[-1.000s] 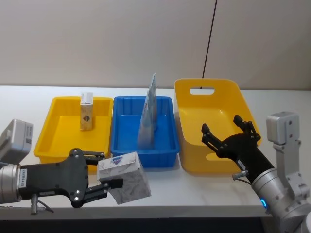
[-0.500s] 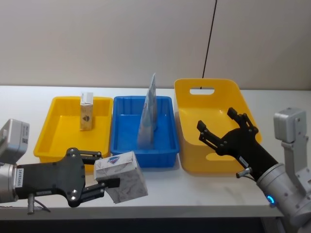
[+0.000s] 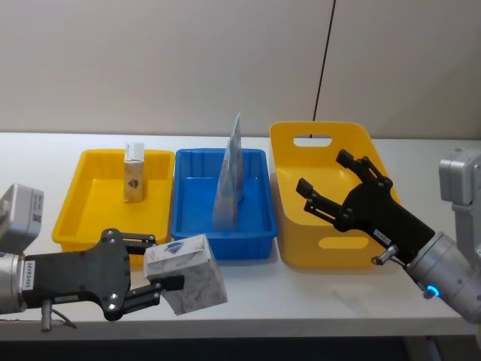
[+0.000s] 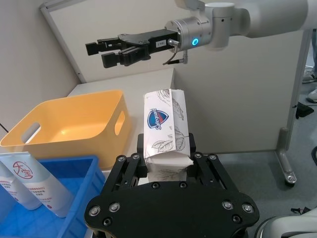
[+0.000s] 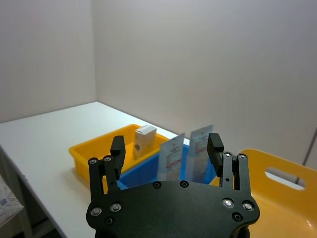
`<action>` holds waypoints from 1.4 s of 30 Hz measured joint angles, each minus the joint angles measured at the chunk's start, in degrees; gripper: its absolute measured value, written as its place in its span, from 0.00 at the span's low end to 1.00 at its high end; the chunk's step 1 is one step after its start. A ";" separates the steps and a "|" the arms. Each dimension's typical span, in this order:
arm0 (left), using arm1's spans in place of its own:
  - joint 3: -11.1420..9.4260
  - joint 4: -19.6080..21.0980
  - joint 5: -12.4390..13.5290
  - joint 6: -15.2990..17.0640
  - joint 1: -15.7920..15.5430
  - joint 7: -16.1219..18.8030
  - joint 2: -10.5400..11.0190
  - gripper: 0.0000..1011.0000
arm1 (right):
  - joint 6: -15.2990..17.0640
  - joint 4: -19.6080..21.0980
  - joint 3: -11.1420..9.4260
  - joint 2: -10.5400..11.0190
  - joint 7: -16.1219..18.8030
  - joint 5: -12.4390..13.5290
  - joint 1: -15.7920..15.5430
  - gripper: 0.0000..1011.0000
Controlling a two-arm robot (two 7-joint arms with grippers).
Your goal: Bimanual collaborative sorting of washing and personal care products
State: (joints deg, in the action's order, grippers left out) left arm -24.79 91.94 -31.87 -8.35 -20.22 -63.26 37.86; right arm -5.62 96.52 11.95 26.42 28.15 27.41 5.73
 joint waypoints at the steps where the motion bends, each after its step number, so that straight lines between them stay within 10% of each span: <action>1: 0.00 0.00 0.00 0.00 0.00 0.00 0.00 0.37 | -0.05 -0.36 0.11 0.25 0.73 0.34 0.50 0.99; 42: 0.00 -0.01 0.01 0.00 0.00 0.00 0.09 0.37 | 2.95 -13.71 11.42 7.20 35.52 9.40 17.27 0.99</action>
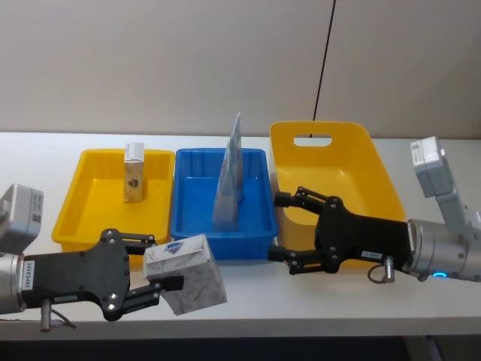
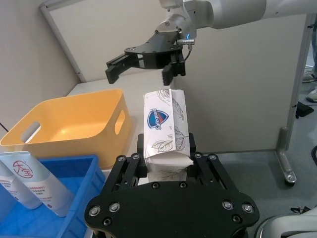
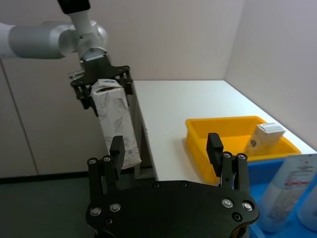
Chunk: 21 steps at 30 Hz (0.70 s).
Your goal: Bimanual collaborative sorting of washing and personal care products
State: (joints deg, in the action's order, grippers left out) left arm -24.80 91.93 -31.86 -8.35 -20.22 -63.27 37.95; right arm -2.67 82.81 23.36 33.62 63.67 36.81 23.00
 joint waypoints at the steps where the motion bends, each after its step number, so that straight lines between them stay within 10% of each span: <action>1: 0.00 0.00 0.00 0.00 0.00 0.00 0.00 0.37 | 0.05 -0.06 0.18 0.04 0.34 0.09 0.14 0.99; 21: 0.00 0.00 0.00 0.00 0.00 0.00 0.00 0.37 | -0.25 -1.03 3.88 0.97 6.32 0.49 2.42 0.99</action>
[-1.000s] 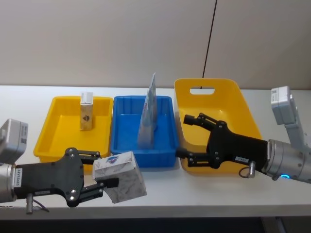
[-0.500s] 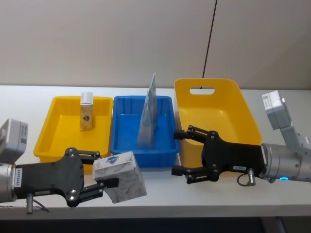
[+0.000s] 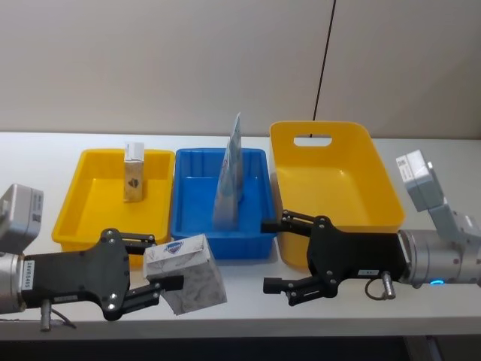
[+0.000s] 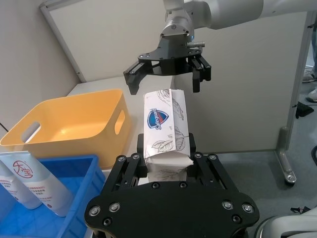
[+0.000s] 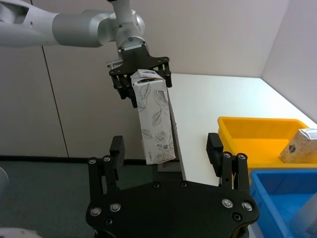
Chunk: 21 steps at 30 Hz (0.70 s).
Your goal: Bimanual collaborative sorting of washing and personal care products
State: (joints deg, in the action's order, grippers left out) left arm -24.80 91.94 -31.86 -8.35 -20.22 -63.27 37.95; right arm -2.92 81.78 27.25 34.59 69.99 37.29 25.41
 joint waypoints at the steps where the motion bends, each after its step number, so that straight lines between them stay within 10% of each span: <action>1: 0.00 0.00 0.00 0.00 0.00 0.00 0.00 0.37 | -0.14 -0.03 0.11 0.00 0.01 -0.12 0.05 0.99; 21: 0.00 0.00 0.00 0.00 0.00 0.00 0.00 0.37 | -2.43 -1.19 2.61 -2.36 -1.62 -1.64 1.08 0.99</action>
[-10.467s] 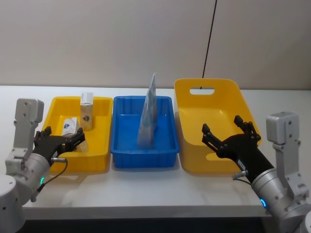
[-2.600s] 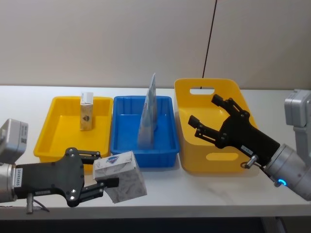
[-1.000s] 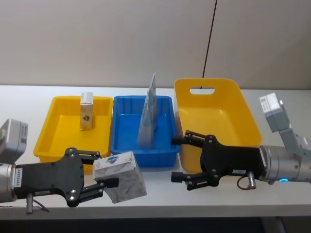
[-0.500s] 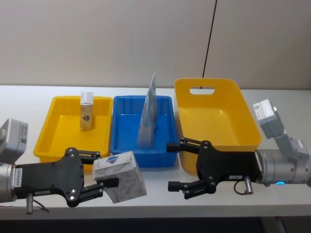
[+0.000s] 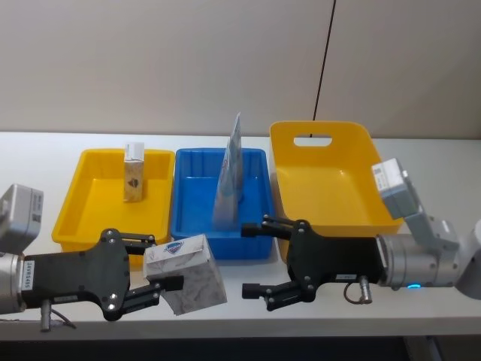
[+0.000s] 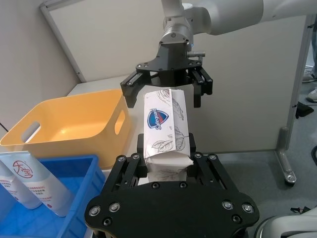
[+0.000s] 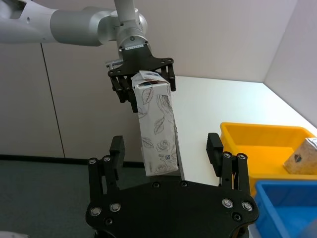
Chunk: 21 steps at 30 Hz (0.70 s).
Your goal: Bimanual collaborative sorting of washing and personal care products
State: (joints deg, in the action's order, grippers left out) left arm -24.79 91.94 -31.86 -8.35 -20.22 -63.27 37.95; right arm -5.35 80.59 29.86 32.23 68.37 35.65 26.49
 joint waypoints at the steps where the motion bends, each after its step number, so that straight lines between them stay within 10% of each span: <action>1: 0.00 0.00 0.00 0.00 0.00 0.00 0.00 0.37 | -0.05 -0.07 0.14 -0.11 -0.01 -0.05 0.07 0.99; 21: 0.00 0.00 0.00 0.00 0.00 0.00 0.00 0.37 | -1.68 -3.22 4.20 -3.11 0.30 -2.59 2.79 0.99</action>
State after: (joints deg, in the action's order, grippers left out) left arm -24.80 91.94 -31.86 -8.35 -20.22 -63.27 37.95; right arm -7.03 77.37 34.06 29.12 68.67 33.07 29.28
